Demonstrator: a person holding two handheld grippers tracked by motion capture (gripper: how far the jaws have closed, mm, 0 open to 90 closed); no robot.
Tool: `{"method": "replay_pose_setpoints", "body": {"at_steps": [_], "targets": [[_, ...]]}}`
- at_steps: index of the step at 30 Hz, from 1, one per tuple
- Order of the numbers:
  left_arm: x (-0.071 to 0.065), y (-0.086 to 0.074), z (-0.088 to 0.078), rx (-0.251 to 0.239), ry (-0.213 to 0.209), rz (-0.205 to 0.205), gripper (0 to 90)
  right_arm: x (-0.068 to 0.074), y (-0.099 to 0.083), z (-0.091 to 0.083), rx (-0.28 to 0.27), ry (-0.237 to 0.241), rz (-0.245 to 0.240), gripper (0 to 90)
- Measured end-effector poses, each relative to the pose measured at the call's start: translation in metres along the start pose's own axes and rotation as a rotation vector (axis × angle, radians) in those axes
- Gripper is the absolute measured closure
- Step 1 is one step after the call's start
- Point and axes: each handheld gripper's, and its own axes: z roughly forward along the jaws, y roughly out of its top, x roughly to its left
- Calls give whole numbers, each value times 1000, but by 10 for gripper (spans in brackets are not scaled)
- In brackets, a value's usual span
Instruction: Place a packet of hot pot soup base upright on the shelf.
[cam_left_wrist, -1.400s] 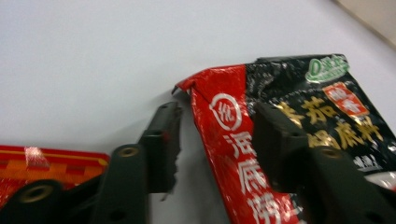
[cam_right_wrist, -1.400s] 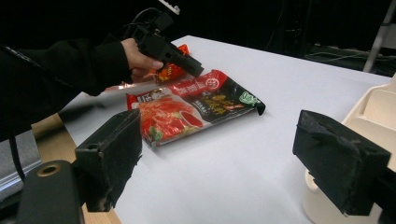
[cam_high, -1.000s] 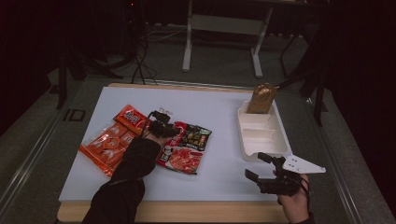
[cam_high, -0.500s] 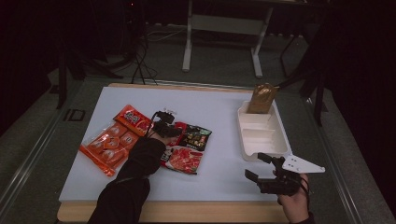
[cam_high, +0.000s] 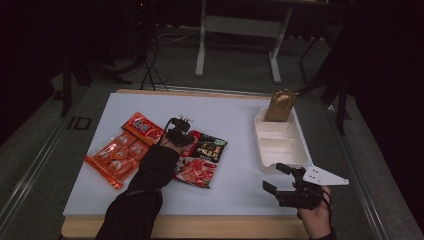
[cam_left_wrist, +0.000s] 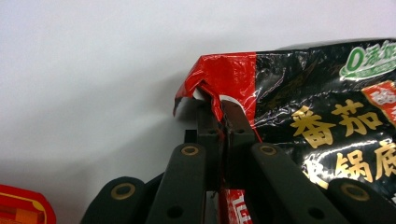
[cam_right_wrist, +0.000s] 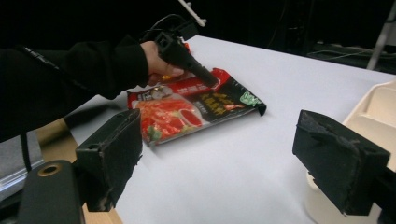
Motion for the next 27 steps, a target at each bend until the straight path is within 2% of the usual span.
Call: {"method": "replay_pose_setpoints", "body": {"at_steps": [2,3,4,6,8,11,14,21,26,27], "targets": [[0,0,-2,-5,0,-5,881,0,0,0,-3,-2,2,159],[0,-1,-7,-19,-17,-1,881,0,0,-1,-8,-3,4,160],[-1,-1,-9,-22,-19,14,880,-1,1,-3,-22,-26,8,172],[-2,-2,-14,-41,-29,11,880,-2,2,-5,-30,-28,18,173],[-3,-2,-19,-59,-44,5,881,-2,2,-5,-34,-45,-2,174],[-6,-3,-27,-88,-58,-7,883,1,3,-5,-34,-46,-17,174],[-9,-3,-35,-116,-71,1,884,1,4,-4,-30,-32,0,173],[-20,-3,-53,-177,-86,5,884,0,5,-5,-29,-43,10,165],[-26,-4,-67,-210,-104,30,884,1,6,-5,-25,-54,-4,164],[-29,-5,-74,-223,-120,40,884,1,6,-5,-24,-54,-6,164]]}}
